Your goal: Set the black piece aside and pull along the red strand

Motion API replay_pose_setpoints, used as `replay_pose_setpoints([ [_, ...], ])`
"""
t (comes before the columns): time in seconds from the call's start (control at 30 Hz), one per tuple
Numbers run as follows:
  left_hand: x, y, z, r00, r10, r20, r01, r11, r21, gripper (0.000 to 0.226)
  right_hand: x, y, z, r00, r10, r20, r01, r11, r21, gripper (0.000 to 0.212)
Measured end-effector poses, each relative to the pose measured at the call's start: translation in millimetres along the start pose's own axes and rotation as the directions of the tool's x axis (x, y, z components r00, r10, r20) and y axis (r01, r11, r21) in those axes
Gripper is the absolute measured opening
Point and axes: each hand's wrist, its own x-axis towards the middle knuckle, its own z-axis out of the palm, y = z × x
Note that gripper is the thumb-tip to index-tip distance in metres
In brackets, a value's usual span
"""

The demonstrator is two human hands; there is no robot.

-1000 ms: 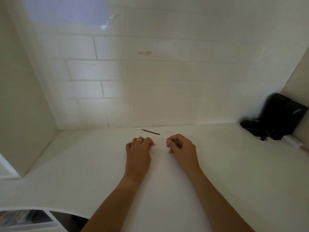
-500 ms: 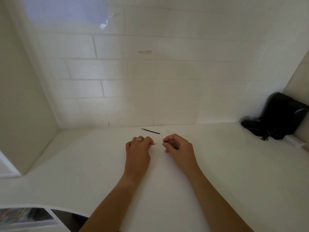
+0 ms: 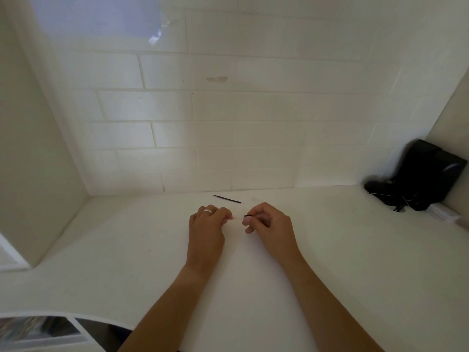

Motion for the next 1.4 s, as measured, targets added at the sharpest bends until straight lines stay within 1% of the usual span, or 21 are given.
replay_pose_setpoints([
  [0.03,-0.1,1.0,-1.1,1.000,0.008,-0.006,-0.008,1.000,-0.009,0.034,-0.1,-0.3,-0.4,1.000,0.003,0.009,-0.003,1.000,-0.012,0.007],
  [0.1,-0.1,2.9,-2.7,0.999,0.037,-0.013,-0.037,0.999,-0.015,0.030,0.1,1.9,-0.2,1.000,-0.018,0.008,0.019,0.994,-0.112,0.020],
  [0.17,-0.2,4.6,-3.3,0.998,0.061,-0.015,-0.061,0.998,-0.010,0.028,0.8,4.4,2.6,0.999,-0.043,-0.029,0.035,0.972,-0.231,0.031],
  [0.27,-0.7,5.6,-2.9,0.997,0.072,-0.022,-0.072,0.997,0.003,0.027,2.9,6.1,8.2,0.994,-0.036,-0.105,0.003,0.956,-0.294,0.042],
  [0.33,-1.0,5.8,-3.0,0.998,0.056,-0.026,-0.056,0.998,0.009,0.026,5.3,8.0,9.1,0.992,-0.049,-0.118,0.009,0.947,-0.322,0.034],
  [0.4,-1.3,6.0,-3.5,0.999,0.042,-0.031,-0.041,0.999,0.012,0.026,7.4,10.0,8.6,0.994,-0.060,-0.087,0.027,0.940,-0.340,0.021],
  [0.47,-1.5,5.8,-3.5,0.998,0.045,-0.034,-0.045,0.999,0.019,0.026,7.6,12.0,8.5,0.996,-0.075,-0.051,0.051,0.929,-0.366,0.019],
  [0.6,-1.2,5.9,-3.0,0.998,0.053,-0.027,-0.052,0.998,0.018,0.026,7.6,14.3,9.9,0.996,-0.035,-0.078,0.004,0.927,-0.374,0.035],
  [0.63,-1.2,6.3,-2.9,0.998,0.053,-0.028,-0.052,0.998,0.019,0.026,8.0,14.6,10.0,0.995,-0.033,-0.090,-0.003,0.928,-0.373,0.033],
  [0.67,-1.2,6.4,-2.9,0.998,0.051,-0.031,-0.051,0.999,0.020,0.026,8.5,14.7,10.3,0.995,-0.039,-0.092,0.003,0.929,-0.371,0.027],
  [0.73,-0.9,6.2,-2.5,0.998,0.051,-0.032,-0.050,0.998,0.022,0.025,8.8,14.3,11.1,0.996,-0.063,-0.062,0.035,0.927,-0.374,0.018],
  [0.8,-0.8,5.4,-1.7,0.998,0.056,-0.025,-0.056,0.998,0.028,0.025,8.1,15.0,11.2,0.997,-0.069,-0.046,0.047,0.924,-0.378,0.026],
  [0.87,-0.9,4.7,-1.1,0.998,0.060,-0.022,-0.059,0.998,0.033,0.026,7.5,13.8,10.9,0.996,-0.042,-0.079,0.008,0.921,-0.390,0.040],
  [0.9,-0.9,4.8,-1.1,0.998,0.059,-0.024,-0.058,0.998,0.034,0.026,7.3,12.5,10.7,0.995,-0.031,-0.098,-0.010,0.918,-0.396,0.042],
  [0.97,-0.9,4.9,-1.4,0.998,0.056,-0.032,-0.054,0.998,0.036,0.025,7.0,11.5,10.7,0.996,-0.033,-0.089,-0.003,0.925,-0.379,0.032],
  [1.03,-0.7,4.9,-1.5,0.998,0.056,-0.038,-0.055,0.998,0.038,0.025,6.8,12.1,10.8,0.998,-0.062,-0.025,0.048,0.921,-0.385,0.019],
  [1.07,-0.7,4.9,-1.4,0.998,0.058,-0.038,-0.056,0.998,0.039,0.024,6.5,12.9,10.7,0.996,-0.084,-0.002,0.076,0.915,-0.397,0.019],
  [1.17,-0.6,4.5,-0.6,0.997,0.071,-0.040,-0.069,0.997,0.036,0.023,7.4,14.5,9.7,0.993,-0.122,-0.002,0.111,0.915,-0.387,0.027],
  [1.4,-1.2,5.7,-2.6,0.994,0.103,-0.031,-0.102,0.994,0.027,0.024,6.5,14.7,7.1,0.997,-0.058,-0.043,0.038,0.931,-0.363,0.041],
])
